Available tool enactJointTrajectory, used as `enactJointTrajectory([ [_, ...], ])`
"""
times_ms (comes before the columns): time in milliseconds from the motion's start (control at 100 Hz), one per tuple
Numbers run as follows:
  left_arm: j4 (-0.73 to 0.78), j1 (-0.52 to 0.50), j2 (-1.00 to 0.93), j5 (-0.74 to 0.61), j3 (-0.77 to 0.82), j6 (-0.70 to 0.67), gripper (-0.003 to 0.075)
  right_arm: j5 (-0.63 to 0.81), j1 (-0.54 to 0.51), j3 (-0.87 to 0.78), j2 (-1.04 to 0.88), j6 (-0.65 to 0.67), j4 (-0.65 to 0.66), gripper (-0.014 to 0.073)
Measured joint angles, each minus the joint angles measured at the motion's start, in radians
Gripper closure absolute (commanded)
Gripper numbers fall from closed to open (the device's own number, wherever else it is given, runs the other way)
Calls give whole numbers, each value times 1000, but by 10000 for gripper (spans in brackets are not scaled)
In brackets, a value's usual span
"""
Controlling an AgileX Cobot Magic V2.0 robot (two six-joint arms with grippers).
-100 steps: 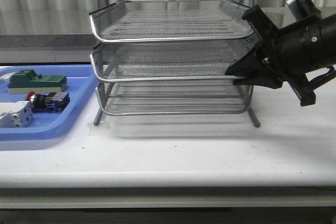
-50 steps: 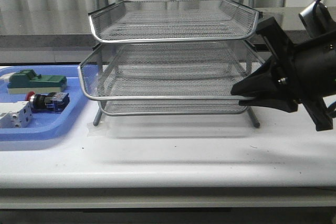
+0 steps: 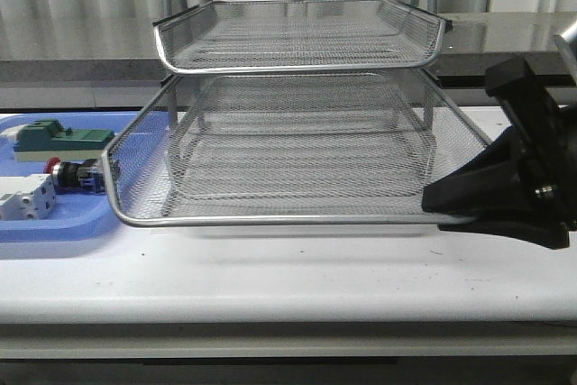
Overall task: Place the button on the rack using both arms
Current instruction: 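Grip the middle tray with the right gripper and pull it outward, then release the tray and withdraw the right gripper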
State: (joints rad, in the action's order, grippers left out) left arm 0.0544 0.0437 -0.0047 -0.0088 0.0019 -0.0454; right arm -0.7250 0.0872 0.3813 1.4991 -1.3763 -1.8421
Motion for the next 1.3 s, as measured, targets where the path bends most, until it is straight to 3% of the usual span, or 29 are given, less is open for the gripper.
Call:
enactJointTrajectory([
  [200, 0, 0, 0, 0, 0, 0, 740, 23, 0, 0, -1, -22, 0, 174],
  [290, 0, 0, 0, 0, 0, 0, 740, 41, 0, 0, -1, -37, 0, 95],
  [630, 0, 0, 0, 0, 0, 0, 740, 121, 4, -21, -103, -74, 20, 92],
  [780, 0, 0, 0, 0, 0, 0, 740, 197, 4, -23, -211, -6, 52, 92],
  [1300, 0, 0, 0, 0, 0, 0, 740, 274, 4, -25, -559, 425, 545, 110],
])
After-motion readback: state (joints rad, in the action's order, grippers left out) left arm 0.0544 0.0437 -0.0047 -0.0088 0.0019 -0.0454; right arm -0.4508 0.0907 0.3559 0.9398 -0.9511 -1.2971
